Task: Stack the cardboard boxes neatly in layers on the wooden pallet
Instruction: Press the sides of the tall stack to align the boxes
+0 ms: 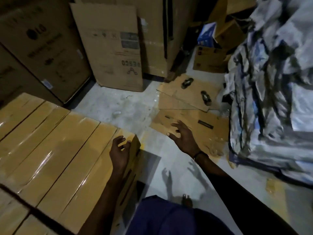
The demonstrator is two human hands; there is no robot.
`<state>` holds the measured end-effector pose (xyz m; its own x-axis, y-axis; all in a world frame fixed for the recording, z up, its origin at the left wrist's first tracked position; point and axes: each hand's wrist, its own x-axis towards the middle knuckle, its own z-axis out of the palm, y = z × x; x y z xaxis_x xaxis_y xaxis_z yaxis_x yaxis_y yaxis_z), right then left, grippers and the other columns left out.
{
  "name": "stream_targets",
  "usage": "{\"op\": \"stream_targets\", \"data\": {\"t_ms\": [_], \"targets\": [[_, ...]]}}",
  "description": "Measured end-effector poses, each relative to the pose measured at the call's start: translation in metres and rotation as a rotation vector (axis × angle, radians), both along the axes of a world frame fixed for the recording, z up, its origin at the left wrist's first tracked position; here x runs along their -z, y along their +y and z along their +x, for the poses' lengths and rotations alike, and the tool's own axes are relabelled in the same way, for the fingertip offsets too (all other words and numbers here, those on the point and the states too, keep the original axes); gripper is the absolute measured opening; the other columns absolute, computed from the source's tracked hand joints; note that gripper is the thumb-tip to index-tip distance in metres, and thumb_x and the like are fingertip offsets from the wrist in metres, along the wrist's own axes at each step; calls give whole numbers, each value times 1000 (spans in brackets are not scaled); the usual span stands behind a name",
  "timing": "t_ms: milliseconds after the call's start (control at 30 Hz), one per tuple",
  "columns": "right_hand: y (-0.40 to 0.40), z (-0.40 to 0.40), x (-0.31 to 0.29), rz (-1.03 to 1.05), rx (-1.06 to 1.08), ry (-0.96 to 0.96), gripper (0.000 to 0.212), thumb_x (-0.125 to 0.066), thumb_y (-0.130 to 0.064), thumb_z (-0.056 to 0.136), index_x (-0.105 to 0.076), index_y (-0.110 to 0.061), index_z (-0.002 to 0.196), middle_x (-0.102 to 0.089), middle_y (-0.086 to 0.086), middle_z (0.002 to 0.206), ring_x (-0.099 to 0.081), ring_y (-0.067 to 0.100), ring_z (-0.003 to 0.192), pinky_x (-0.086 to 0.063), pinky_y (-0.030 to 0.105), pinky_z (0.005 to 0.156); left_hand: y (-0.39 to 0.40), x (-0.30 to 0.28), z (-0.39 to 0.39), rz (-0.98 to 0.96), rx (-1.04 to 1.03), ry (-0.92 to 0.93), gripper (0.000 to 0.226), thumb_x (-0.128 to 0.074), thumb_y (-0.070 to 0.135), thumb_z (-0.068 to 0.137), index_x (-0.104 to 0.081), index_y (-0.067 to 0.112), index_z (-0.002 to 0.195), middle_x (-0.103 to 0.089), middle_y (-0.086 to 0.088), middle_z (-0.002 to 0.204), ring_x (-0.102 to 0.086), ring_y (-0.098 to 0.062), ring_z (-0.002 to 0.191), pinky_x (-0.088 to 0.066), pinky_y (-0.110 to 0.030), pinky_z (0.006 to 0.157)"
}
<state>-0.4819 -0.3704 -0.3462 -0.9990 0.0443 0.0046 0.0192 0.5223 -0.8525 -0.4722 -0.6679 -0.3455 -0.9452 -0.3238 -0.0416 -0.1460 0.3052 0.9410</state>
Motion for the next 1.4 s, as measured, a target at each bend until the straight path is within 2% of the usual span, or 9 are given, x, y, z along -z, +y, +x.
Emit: {"op": "stream_targets", "data": {"t_ms": [200, 300, 467, 600, 767, 1033, 1167, 1300, 1400], "targets": [[27, -125, -5, 7, -182, -50, 54, -67, -48, 95, -56, -25, 142, -31, 3, 165, -55, 20, 126, -50, 44, 103, 36, -11, -75, -52, -154, -10, 32, -70, 23, 98, -59, 15, 126, -66, 0, 119, -62, 16, 82, -50, -22, 78], [22, -195, 4, 25, -283, -41, 51, -70, -45, 95, -58, -24, 140, -32, 4, 164, -50, 21, 135, -48, 46, 106, 34, -5, -119, -76, -242, 0, 35, -70, 24, 98, -60, 11, 129, -65, 2, 118, -64, 9, 85, -49, -14, 75], [-6, -326, 5, 47, -433, -53, 52, -72, -41, 94, -56, -24, 141, -30, 3, 165, -58, 24, 126, -50, 35, 102, 16, 9, -206, -89, -414, 67, 21, -71, 18, 97, -63, 18, 117, -67, 4, 109, -64, -9, 98, -57, -35, 85], [-37, -426, -2, 40, -542, -76, 52, -71, -43, 94, -56, -28, 141, -28, -4, 166, -57, 23, 126, -50, 34, 99, -11, 12, -278, -87, -537, 34, 27, -72, 27, 95, -64, 25, 121, -71, 4, 110, -67, -17, 102, -58, -44, 88], [-88, -536, -13, 53, -674, -67, 52, -71, -46, 94, -56, -31, 141, -27, -6, 166, -58, 20, 124, -52, 41, 99, -38, -3, -358, -97, -628, 43, 37, -72, 25, 97, -62, 14, 130, -72, -5, 117, -68, -17, 99, -56, -39, 89], [-180, -677, -2, 59, -890, -49, 52, -75, -42, 91, -59, -26, 138, -32, -5, 163, -59, 19, 123, -52, 33, 94, -78, -13, -444, -78, -811, 53, 38, -72, 20, 96, -59, 14, 130, -68, -2, 114, -68, -12, 95, -54, -31, 81], [-254, -776, -1, 52, -1072, -30, 52, -76, -42, 91, -59, -27, 138, -32, -6, 163, -61, 19, 120, -52, 33, 93, -108, -12, -502, -93, -990, 37, 36, -70, 19, 97, -58, 15, 131, -67, 2, 116, -66, -5, 97, -49, -13, 76], [-307, -841, -15, 69, -1243, -25, 53, -76, -41, 91, -58, -29, 139, -31, -7, 164, -59, 16, 119, -51, 31, 95, -134, -18, -544, -132, -1122, -1, 35, -70, 18, 96, -59, 18, 129, -68, -1, 120, -67, -19, 107, -54, -35, 92], [-354, -882, -27, 111, -1374, -2, 52, -76, -41, 91, -58, -29, 138, -33, -4, 162, -59, 18, 121, -47, 27, 96, -155, -21, -571, -180, -1205, -37, 38, -70, 23, 95, -57, 17, 131, -67, -3, 122, -66, -20, 106, -53, -37, 92]]}}
